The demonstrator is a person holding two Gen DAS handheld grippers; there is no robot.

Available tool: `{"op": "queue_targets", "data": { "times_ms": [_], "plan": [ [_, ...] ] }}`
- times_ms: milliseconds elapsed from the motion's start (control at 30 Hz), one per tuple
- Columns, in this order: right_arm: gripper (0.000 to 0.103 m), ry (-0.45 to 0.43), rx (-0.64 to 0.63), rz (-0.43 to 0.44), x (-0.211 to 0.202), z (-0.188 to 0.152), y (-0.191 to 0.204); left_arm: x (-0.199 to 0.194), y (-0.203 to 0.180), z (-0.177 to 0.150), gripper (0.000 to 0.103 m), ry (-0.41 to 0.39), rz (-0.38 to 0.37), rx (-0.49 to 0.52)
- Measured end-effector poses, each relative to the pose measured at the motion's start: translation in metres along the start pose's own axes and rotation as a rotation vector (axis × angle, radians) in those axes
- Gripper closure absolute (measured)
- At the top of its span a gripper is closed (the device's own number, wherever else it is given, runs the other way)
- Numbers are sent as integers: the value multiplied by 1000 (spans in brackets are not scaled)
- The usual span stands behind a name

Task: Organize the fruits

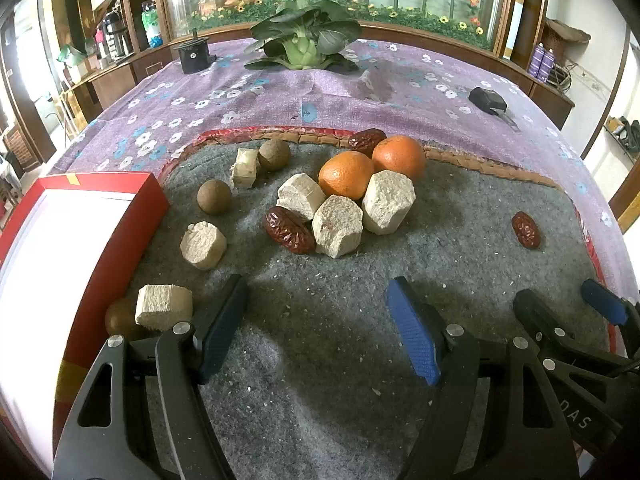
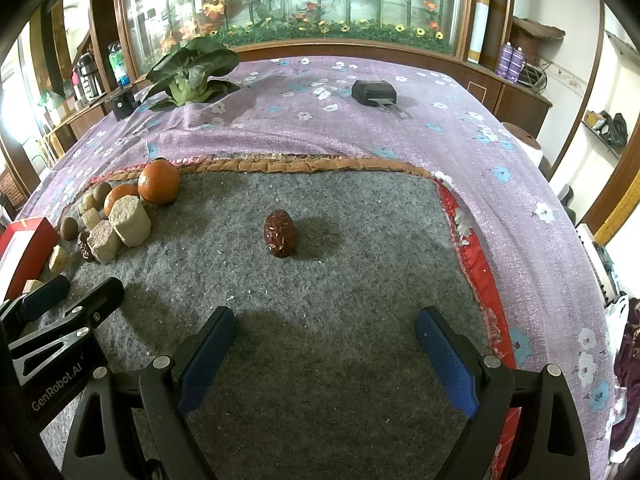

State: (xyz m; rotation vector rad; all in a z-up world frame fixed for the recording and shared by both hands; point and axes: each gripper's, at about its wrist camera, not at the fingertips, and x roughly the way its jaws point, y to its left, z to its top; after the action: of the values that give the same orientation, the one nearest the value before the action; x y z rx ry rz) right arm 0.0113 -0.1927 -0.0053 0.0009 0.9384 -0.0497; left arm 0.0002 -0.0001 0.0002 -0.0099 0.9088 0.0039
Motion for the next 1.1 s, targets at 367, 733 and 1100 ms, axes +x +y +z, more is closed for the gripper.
{"op": "queue_targets", "data": {
  "times_ms": [367,733,1100],
  "plan": [
    [11,0,0,0,0,0,0,0,0,0,30,0,0,0],
    [11,14,-11,4,-1,-1,1,0,3,2,30,25,-21,24],
    [12,-68,-95,121,-42,11,14,-39,51,-6,30,12,-266,-27]
  ]
}}
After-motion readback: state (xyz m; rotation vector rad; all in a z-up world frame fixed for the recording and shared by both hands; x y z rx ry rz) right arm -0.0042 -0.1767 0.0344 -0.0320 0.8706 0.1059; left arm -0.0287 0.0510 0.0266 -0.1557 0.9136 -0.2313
